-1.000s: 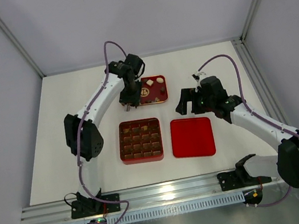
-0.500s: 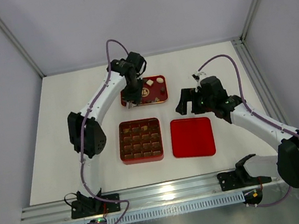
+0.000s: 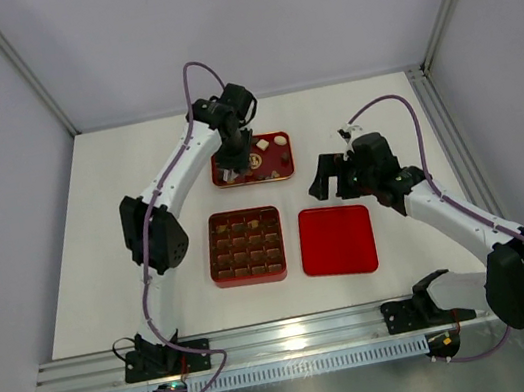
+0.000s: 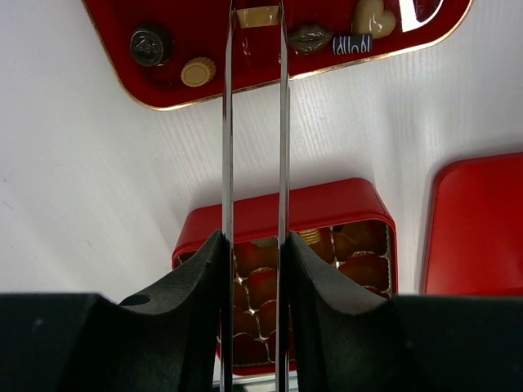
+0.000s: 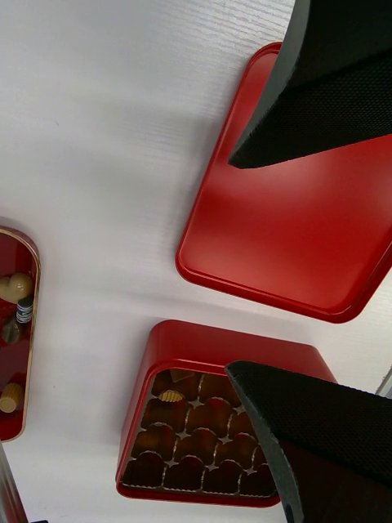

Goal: Pack the chocolate

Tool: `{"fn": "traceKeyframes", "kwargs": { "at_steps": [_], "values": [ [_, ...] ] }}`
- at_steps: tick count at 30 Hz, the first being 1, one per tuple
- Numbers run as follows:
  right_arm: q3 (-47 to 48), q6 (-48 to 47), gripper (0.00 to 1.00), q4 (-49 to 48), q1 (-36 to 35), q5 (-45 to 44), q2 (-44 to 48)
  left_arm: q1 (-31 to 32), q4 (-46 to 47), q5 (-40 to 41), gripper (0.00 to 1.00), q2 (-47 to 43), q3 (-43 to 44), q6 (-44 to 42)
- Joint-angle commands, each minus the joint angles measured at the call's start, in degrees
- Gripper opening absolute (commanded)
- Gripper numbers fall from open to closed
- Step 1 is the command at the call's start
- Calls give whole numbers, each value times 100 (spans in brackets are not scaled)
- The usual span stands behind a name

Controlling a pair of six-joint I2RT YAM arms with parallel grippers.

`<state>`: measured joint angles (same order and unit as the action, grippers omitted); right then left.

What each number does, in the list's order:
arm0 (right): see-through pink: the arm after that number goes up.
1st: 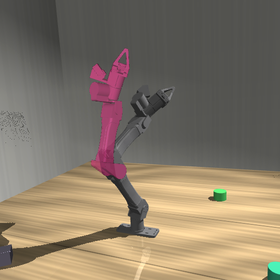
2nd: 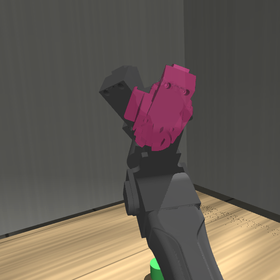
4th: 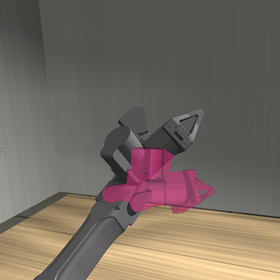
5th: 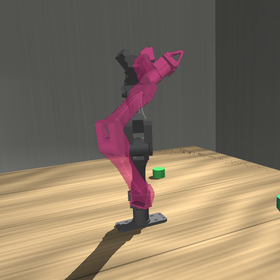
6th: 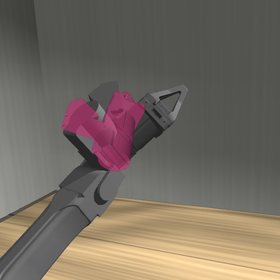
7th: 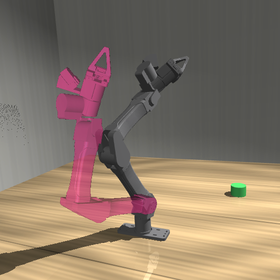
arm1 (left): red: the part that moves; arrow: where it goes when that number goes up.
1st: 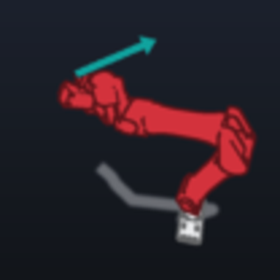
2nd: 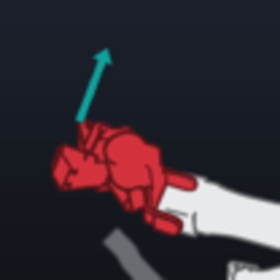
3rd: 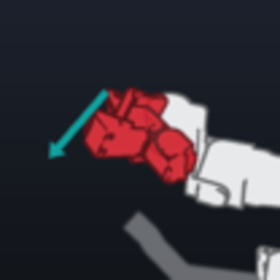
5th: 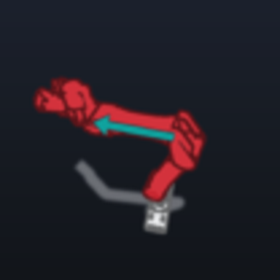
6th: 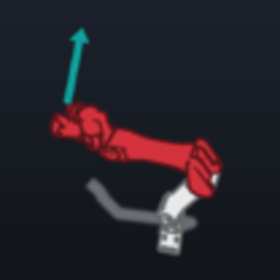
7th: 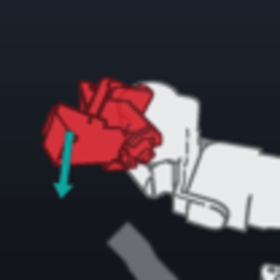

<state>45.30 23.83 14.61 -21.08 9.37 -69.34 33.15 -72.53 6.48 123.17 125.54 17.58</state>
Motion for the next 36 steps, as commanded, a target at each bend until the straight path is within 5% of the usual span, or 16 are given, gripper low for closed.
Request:
{"fn": "traceKeyframes", "kwargs": {
  "at_steps": [1,36],
  "values": [
    [58,-89,100,-169,25,-40,88,-45,37,90,34,22,234,17],
    [5,-54,100,-204,43,-22,96,-45,143,160,34,-338,-20,70]
  ]
}}
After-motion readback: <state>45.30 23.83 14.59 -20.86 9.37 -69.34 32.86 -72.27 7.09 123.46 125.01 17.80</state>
